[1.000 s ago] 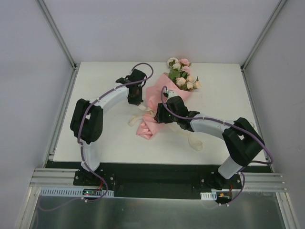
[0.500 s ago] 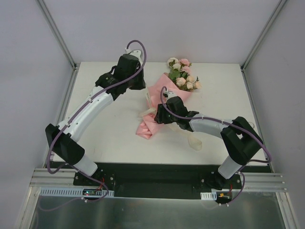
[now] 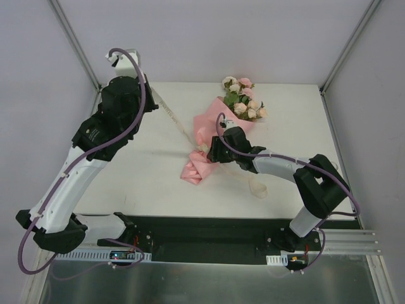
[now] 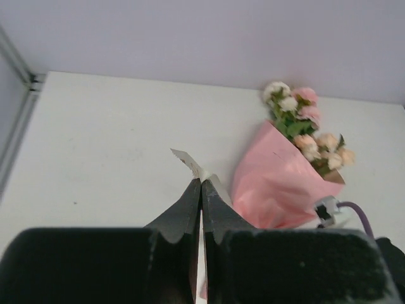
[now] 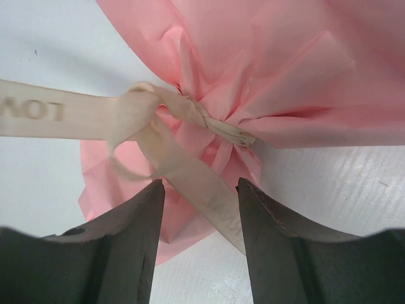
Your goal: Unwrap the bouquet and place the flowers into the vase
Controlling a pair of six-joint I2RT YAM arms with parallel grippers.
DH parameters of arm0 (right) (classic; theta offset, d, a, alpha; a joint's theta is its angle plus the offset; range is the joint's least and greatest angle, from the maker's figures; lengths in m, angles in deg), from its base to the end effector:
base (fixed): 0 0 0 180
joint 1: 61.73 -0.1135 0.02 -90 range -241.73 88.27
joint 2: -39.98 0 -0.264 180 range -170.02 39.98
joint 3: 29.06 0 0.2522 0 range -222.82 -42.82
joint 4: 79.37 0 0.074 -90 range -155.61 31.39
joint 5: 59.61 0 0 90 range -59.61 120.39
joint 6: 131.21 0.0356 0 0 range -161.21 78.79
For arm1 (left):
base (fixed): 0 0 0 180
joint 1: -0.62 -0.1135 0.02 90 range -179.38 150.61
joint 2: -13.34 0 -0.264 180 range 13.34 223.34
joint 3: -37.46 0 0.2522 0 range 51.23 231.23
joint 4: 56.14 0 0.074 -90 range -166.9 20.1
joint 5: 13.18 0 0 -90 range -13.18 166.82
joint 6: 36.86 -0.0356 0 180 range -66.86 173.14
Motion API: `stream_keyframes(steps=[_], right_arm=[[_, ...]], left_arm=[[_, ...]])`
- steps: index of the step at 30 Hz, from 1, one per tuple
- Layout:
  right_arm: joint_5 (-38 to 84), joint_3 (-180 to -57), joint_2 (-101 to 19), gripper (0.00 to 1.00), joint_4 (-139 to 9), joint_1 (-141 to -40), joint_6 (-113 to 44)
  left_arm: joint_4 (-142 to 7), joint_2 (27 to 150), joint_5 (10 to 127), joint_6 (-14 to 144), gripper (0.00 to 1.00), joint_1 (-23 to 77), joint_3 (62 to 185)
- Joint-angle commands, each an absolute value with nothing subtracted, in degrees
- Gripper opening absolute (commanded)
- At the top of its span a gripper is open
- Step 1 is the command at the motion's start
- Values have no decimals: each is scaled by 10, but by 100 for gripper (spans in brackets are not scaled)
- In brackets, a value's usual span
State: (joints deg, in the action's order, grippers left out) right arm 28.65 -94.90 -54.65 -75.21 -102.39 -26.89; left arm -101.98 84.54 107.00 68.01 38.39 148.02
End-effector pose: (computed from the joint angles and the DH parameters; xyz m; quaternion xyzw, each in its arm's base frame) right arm 0.2681 0.2317 0.1956 -0.2072 0.8537 0.2322 0.4174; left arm 0.1960 -0.1292 0.5115 -0.0270 0.7403 -0.1111 0.6625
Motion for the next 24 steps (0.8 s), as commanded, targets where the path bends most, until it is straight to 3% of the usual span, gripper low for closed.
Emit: stream_keyframes(steps=[1,9,17,24], right_arm=[[295,-960,-546,53,-760,-1021,-259],[296,-965,-552,52,-754,-1019,-256],[285,-971,-563,48,-750,-1019,-255],[279,-980,-571,42,-745,-1019,-257]], left_arm=[[-1036,813,1243,627,0,382,1464],[-1051,778,1426,601,0,381,1414],[-1051,721,1492,576,0,381,1403],[-1052,676,1464,563,0,381,1429]])
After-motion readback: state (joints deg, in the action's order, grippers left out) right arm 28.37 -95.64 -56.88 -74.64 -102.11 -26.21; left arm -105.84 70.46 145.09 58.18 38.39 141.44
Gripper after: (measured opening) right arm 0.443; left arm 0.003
